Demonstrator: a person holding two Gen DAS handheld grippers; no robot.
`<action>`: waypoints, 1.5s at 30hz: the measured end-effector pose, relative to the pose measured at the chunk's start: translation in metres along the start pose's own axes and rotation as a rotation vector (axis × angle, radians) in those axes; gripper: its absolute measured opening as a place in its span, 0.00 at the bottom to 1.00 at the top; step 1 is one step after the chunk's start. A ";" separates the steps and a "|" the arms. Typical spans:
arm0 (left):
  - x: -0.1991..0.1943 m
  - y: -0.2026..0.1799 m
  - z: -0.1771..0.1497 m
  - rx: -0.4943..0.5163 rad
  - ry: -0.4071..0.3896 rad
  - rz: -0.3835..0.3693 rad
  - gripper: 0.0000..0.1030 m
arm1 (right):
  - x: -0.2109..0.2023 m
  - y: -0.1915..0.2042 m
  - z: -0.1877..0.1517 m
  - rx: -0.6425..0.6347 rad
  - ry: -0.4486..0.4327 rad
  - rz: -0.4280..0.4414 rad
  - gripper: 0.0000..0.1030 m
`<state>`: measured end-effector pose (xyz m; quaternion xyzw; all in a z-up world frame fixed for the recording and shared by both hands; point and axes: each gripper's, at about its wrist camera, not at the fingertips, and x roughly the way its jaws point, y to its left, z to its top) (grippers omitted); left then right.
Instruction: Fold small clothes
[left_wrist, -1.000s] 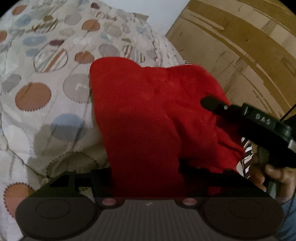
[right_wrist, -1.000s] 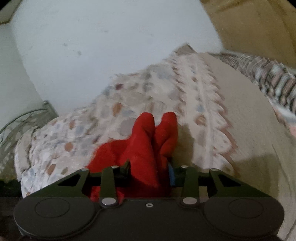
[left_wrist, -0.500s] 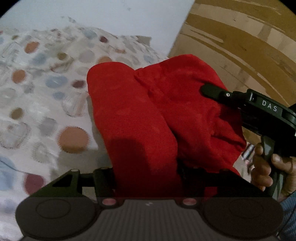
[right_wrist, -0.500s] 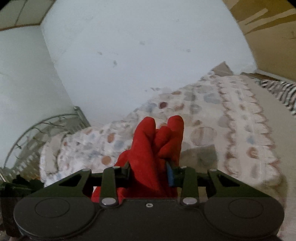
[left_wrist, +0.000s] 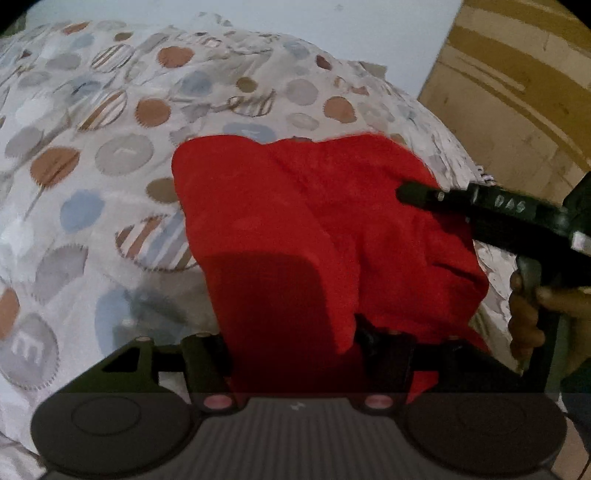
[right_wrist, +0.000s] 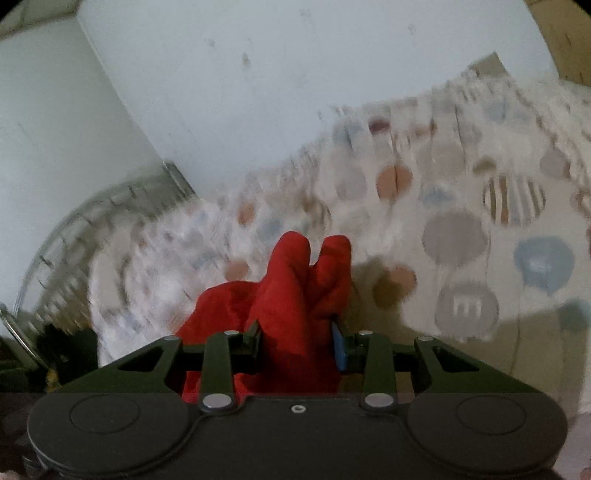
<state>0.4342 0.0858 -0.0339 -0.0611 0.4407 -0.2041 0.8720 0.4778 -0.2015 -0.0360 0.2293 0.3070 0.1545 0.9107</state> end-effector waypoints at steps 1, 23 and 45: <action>-0.001 0.002 -0.002 0.001 -0.013 -0.009 0.67 | 0.003 -0.005 -0.003 0.006 0.004 -0.018 0.37; -0.020 -0.017 -0.030 -0.017 -0.091 0.127 0.98 | -0.028 0.025 -0.020 -0.176 -0.014 -0.056 0.94; -0.061 -0.039 -0.046 -0.027 -0.129 0.218 0.99 | -0.079 0.032 -0.050 -0.311 -0.062 -0.245 0.99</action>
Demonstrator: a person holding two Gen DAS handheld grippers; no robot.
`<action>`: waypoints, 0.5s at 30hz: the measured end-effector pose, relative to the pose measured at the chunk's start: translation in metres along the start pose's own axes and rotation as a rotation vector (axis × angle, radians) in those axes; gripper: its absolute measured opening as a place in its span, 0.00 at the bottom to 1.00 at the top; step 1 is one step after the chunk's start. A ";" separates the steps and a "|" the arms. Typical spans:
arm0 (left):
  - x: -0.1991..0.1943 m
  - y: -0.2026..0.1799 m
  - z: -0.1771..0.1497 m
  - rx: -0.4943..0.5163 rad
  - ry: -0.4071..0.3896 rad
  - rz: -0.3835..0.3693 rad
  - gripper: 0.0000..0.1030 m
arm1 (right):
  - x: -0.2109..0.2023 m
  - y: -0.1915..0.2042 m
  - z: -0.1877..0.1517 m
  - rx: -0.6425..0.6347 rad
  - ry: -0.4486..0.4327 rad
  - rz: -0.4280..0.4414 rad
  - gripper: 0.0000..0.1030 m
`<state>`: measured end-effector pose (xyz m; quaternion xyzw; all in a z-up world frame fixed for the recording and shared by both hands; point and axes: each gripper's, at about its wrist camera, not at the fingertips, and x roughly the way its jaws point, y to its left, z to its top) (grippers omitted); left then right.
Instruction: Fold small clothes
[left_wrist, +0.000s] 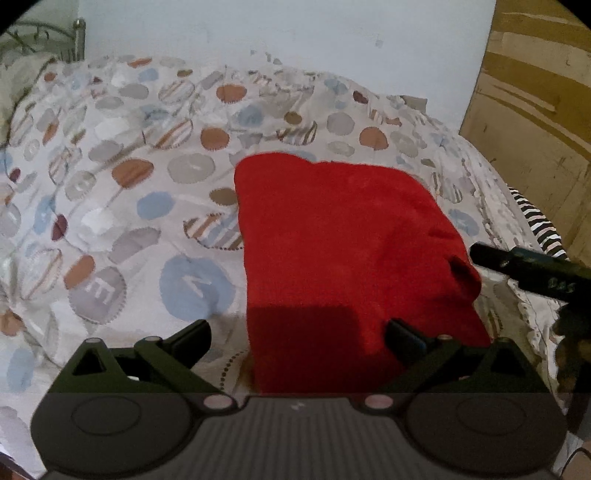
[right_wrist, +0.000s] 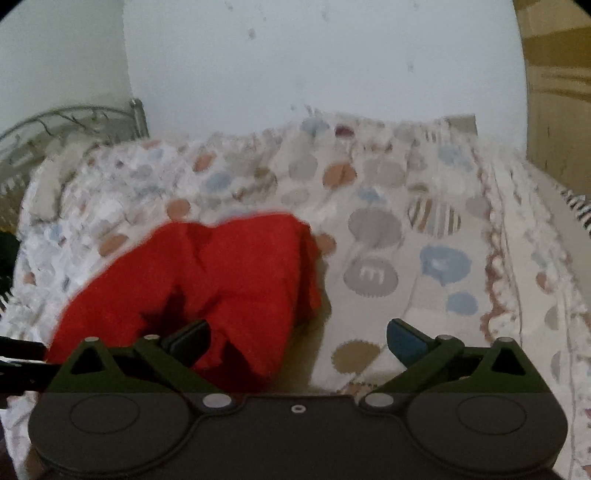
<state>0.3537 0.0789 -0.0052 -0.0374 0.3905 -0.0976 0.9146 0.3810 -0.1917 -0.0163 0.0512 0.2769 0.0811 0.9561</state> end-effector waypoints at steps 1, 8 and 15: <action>-0.005 -0.002 0.000 0.005 -0.009 0.006 0.99 | -0.008 0.002 0.003 -0.005 -0.021 0.000 0.99; -0.047 -0.010 -0.002 0.008 -0.084 0.022 0.99 | -0.064 0.017 0.017 -0.036 -0.148 0.001 0.99; -0.095 -0.013 -0.004 0.011 -0.176 0.046 0.99 | -0.113 0.034 0.021 -0.067 -0.227 -0.003 0.99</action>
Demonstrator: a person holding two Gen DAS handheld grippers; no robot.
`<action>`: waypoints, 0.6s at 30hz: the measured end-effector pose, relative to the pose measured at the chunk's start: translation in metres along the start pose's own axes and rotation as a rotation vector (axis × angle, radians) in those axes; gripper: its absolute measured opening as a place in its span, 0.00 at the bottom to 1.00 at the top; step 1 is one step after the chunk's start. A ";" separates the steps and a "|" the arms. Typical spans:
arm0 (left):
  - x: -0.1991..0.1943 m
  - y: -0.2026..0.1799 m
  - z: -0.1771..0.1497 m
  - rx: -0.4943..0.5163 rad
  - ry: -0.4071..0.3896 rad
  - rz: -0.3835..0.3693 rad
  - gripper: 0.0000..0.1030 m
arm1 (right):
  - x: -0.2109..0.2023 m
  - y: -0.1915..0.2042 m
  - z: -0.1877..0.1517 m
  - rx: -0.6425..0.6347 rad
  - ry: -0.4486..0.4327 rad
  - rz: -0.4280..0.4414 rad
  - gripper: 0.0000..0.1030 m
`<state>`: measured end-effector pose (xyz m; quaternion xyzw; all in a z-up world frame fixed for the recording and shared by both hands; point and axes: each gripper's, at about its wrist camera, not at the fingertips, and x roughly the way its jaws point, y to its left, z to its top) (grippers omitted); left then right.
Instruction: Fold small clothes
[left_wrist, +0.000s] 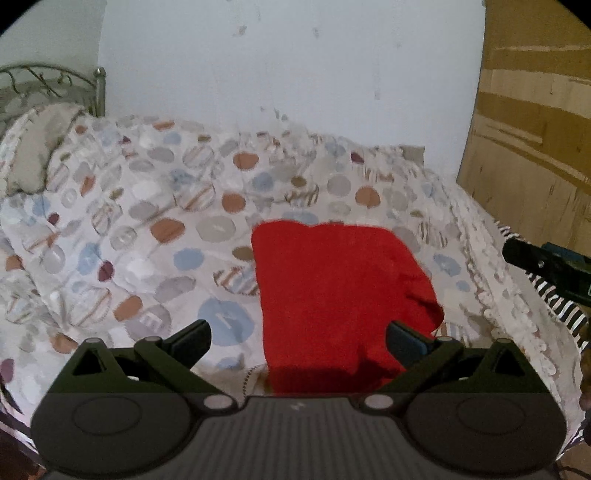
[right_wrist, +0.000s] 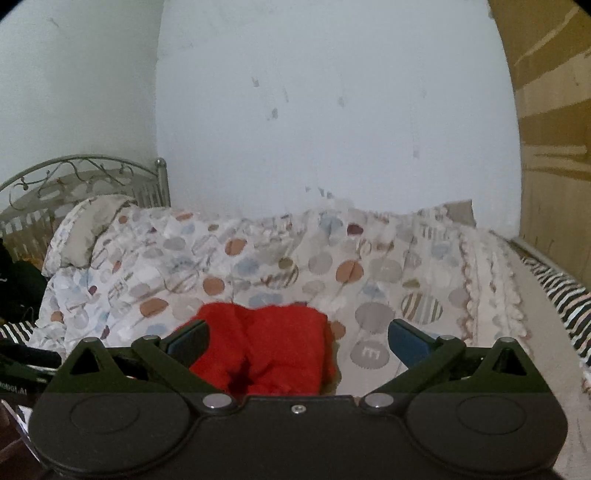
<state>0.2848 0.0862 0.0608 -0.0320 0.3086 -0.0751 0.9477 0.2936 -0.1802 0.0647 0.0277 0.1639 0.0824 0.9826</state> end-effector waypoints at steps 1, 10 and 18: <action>-0.007 0.000 0.000 0.001 -0.015 0.005 0.99 | -0.006 0.002 0.001 -0.001 -0.010 -0.002 0.99; -0.067 0.000 -0.007 0.031 -0.134 0.031 1.00 | -0.072 0.019 -0.001 -0.005 -0.084 -0.047 1.00; -0.121 -0.004 -0.032 0.085 -0.218 0.060 1.00 | -0.131 0.038 -0.010 0.000 -0.135 -0.070 1.00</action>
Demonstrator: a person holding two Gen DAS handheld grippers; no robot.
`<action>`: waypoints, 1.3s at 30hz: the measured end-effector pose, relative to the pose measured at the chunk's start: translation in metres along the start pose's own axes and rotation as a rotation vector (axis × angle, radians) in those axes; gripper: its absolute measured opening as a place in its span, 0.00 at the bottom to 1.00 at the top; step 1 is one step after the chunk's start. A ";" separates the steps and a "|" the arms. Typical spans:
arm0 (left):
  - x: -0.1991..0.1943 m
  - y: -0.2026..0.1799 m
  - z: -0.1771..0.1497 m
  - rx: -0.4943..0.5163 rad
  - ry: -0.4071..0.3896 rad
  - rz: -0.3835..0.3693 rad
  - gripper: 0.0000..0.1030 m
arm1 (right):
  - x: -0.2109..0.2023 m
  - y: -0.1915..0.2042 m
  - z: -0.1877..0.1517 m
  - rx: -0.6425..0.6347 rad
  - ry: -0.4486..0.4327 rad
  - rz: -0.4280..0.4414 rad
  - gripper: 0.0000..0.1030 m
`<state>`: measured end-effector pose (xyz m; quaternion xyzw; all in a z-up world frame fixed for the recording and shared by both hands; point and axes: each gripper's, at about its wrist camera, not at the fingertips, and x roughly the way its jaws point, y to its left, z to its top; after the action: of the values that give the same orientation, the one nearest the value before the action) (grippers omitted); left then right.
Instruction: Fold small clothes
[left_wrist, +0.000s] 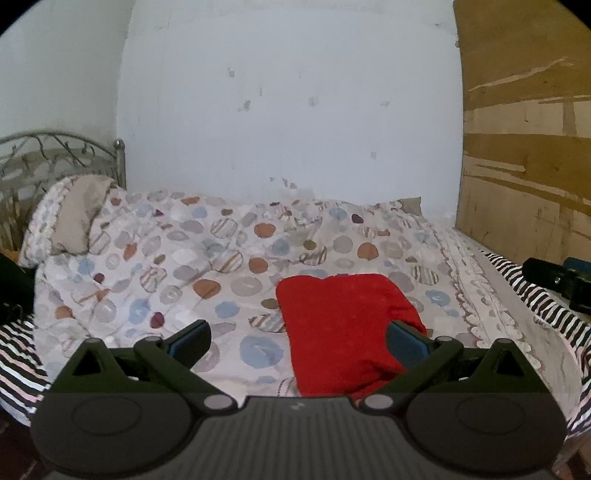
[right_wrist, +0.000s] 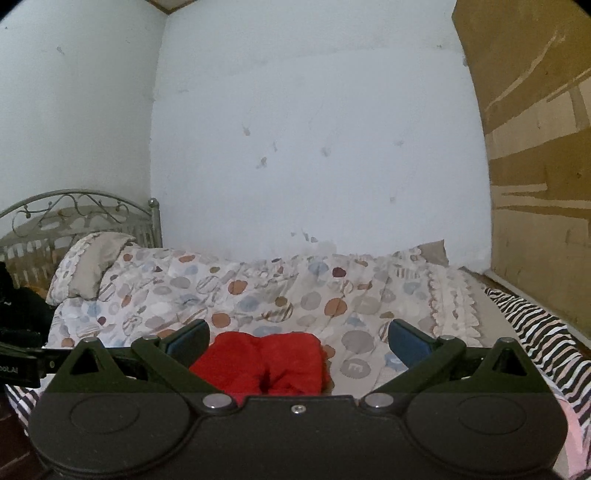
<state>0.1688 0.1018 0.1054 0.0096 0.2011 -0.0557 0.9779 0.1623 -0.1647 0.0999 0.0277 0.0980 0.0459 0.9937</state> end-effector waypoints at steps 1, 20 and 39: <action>-0.006 0.000 -0.002 0.005 -0.005 0.001 1.00 | -0.006 0.002 -0.001 0.000 -0.004 -0.001 1.00; -0.082 0.008 -0.074 -0.058 -0.042 0.051 1.00 | -0.097 0.029 -0.053 -0.003 -0.060 0.016 1.00; -0.113 -0.003 -0.148 -0.062 -0.026 0.091 1.00 | -0.127 0.025 -0.127 0.023 -0.018 0.018 1.00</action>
<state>0.0075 0.1173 0.0139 -0.0122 0.1894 -0.0051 0.9818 0.0109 -0.1463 0.0019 0.0403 0.0893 0.0532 0.9938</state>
